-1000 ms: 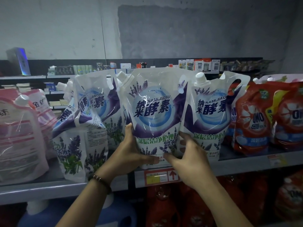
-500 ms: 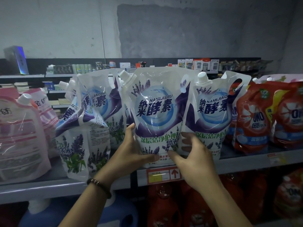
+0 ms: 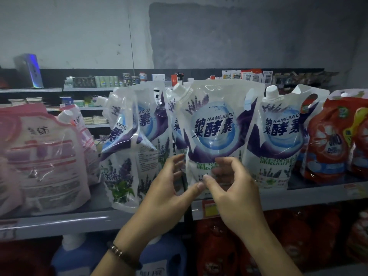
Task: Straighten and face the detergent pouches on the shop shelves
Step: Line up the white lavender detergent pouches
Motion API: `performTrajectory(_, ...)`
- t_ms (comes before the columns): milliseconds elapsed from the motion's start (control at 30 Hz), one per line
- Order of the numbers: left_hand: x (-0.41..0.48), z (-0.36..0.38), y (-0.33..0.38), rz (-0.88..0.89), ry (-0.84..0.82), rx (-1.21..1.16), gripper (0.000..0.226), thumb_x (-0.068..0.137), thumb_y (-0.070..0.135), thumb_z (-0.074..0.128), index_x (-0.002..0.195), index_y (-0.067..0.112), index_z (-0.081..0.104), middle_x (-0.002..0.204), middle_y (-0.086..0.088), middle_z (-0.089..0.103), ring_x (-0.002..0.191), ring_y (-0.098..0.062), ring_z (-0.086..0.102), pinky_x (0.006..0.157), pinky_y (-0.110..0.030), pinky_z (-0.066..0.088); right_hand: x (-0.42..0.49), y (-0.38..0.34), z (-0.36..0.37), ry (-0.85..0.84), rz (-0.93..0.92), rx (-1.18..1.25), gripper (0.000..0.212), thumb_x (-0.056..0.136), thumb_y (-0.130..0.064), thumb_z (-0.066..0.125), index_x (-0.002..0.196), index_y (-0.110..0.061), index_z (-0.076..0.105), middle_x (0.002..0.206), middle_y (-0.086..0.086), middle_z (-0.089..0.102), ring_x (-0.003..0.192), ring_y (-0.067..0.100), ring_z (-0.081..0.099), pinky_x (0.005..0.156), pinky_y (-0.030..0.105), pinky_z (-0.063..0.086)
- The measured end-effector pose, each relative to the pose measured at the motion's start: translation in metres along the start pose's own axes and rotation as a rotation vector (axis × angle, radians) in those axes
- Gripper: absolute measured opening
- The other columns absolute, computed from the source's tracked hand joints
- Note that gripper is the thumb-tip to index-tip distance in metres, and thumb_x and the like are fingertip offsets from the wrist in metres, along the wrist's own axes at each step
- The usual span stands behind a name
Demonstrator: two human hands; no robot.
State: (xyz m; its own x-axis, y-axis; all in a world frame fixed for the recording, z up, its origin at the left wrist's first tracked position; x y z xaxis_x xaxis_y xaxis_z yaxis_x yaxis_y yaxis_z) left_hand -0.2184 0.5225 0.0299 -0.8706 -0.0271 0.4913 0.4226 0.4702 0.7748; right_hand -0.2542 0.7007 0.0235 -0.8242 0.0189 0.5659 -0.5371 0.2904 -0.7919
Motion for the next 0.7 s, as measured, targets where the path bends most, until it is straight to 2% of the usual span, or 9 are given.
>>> performTrajectory(67,-0.011,-0.013,0.002,0.04,0.047,0.019,0.051,0.089,0.047,0.079,0.135,0.049,0.055,0.132,0.032,0.063,0.125,0.01,0.06,0.103,-0.033,0.058,-0.004,-0.006,0.014,-0.024,0.014,0.027,0.032,0.089,-0.031,0.083,0.115,-0.036,0.065,0.099,-0.012,0.073,0.092,0.001,0.071,0.081,0.03,0.062)
performTrajectory(167,-0.027,-0.031,0.003,0.086,0.106,0.039,0.037,0.095,0.031,0.079,0.127,0.041,0.063,0.126,0.021,0.07,0.12,0.002,0.066,0.098,-0.037,0.061,-0.011,-0.013,0.036,-0.059,0.033,0.054,0.03,0.09,-0.03,0.082,0.114,-0.037,0.065,0.1,-0.01,0.074,0.092,0.003,0.073,0.082,0.034,0.063)
performTrajectory(267,-0.04,-0.046,0.003,0.145,0.193,0.074,0.031,0.094,0.021,0.08,0.118,0.036,0.068,0.118,0.016,0.072,0.115,-0.005,0.07,0.092,-0.037,0.061,-0.018,-0.02,0.054,-0.101,0.055,0.091,0.03,0.091,-0.027,0.081,0.115,-0.037,0.066,0.102,-0.011,0.074,0.093,0.002,0.073,0.083,0.032,0.064)
performTrajectory(400,-0.052,-0.067,0.002,0.223,0.395,0.111,0.031,0.09,0.007,0.081,0.109,0.029,0.07,0.106,0.009,0.074,0.102,-0.017,0.074,0.083,-0.041,0.062,-0.02,-0.027,0.071,-0.133,0.056,0.075,0.031,0.09,-0.029,0.082,0.114,-0.038,0.066,0.102,-0.013,0.074,0.097,0.0,0.072,0.085,0.029,0.062)
performTrajectory(467,-0.055,-0.078,0.0,0.241,0.478,0.111,0.027,0.09,0.009,0.081,0.107,0.027,0.069,0.103,0.008,0.073,0.097,-0.02,0.073,0.08,-0.042,0.061,-0.019,-0.029,0.078,-0.15,0.057,0.077,0.03,0.09,-0.03,0.083,0.112,-0.038,0.066,0.102,-0.013,0.074,0.097,-0.001,0.071,0.084,0.027,0.061)
performTrajectory(567,-0.059,-0.094,0.0,0.287,0.613,0.157,0.026,0.087,0.017,0.077,0.108,0.024,0.064,0.105,0.006,0.068,0.095,-0.018,0.069,0.08,-0.034,0.058,-0.016,-0.033,0.086,-0.186,0.052,0.099,0.034,0.089,-0.03,0.084,0.115,-0.037,0.065,0.106,-0.015,0.073,0.098,-0.006,0.069,0.084,0.023,0.06)
performTrajectory(633,-0.059,-0.101,-0.002,0.271,0.685,0.191,0.03,0.086,0.021,0.076,0.112,0.023,0.061,0.11,0.005,0.063,0.102,-0.016,0.065,0.087,-0.03,0.055,-0.013,-0.037,0.091,-0.21,0.049,0.109,0.038,0.088,-0.031,0.085,0.119,-0.037,0.063,0.11,-0.016,0.072,0.1,-0.006,0.069,0.087,0.025,0.061)
performTrajectory(700,-0.057,-0.107,-0.011,0.21,0.729,0.192,0.036,0.086,0.026,0.074,0.119,0.025,0.059,0.119,0.006,0.058,0.113,-0.014,0.061,0.096,-0.033,0.052,-0.012,-0.038,0.098,-0.233,0.044,0.114,0.045,0.087,-0.033,0.086,0.124,-0.037,0.062,0.115,-0.016,0.071,0.103,-0.004,0.07,0.09,0.028,0.062)
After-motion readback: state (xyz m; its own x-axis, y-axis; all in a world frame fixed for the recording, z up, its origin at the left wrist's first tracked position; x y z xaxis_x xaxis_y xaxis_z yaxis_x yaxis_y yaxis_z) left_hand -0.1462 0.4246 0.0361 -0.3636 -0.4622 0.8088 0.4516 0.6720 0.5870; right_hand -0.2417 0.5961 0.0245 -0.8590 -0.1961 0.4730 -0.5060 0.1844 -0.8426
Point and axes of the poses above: each hand's wrist, its own x-axis towards the middle knuckle, its own z-axis out of the palm, y = z × x, the point moved 5 cm from there along x, towards the middle knuckle
